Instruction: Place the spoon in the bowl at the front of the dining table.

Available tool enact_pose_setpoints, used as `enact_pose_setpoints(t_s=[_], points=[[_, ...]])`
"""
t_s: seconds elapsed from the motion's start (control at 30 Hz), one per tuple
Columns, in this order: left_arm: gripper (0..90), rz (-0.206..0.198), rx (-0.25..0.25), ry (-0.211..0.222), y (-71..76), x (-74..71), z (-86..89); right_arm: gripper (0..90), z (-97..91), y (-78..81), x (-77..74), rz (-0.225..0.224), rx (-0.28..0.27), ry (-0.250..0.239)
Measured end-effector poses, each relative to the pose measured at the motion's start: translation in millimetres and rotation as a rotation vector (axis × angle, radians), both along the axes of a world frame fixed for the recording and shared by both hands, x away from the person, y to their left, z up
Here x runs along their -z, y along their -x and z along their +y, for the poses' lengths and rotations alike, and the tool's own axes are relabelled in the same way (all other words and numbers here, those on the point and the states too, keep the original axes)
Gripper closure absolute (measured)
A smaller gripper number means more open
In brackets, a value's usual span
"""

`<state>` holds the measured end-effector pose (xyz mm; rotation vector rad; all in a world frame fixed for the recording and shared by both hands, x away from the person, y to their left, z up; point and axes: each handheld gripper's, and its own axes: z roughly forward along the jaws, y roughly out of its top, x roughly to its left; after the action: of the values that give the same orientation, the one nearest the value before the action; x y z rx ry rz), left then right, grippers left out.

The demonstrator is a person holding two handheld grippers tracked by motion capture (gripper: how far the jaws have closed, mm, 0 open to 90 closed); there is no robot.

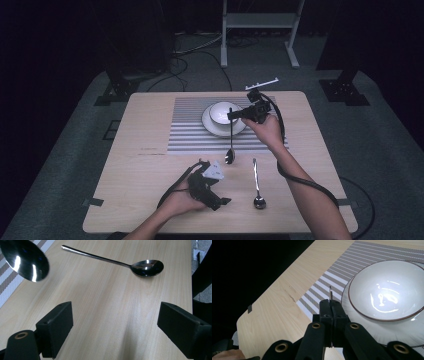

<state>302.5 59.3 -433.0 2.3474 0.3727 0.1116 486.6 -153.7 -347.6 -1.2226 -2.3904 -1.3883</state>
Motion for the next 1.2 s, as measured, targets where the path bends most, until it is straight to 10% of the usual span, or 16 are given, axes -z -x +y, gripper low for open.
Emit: enact_pose_setpoints(t_s=[1.2], points=[[9.9,0.005,-0.003,0.012,-1.6,-1.1,4.6,88.8,-6.7,-53.7,-30.5,0.001,0.114,-0.033]])
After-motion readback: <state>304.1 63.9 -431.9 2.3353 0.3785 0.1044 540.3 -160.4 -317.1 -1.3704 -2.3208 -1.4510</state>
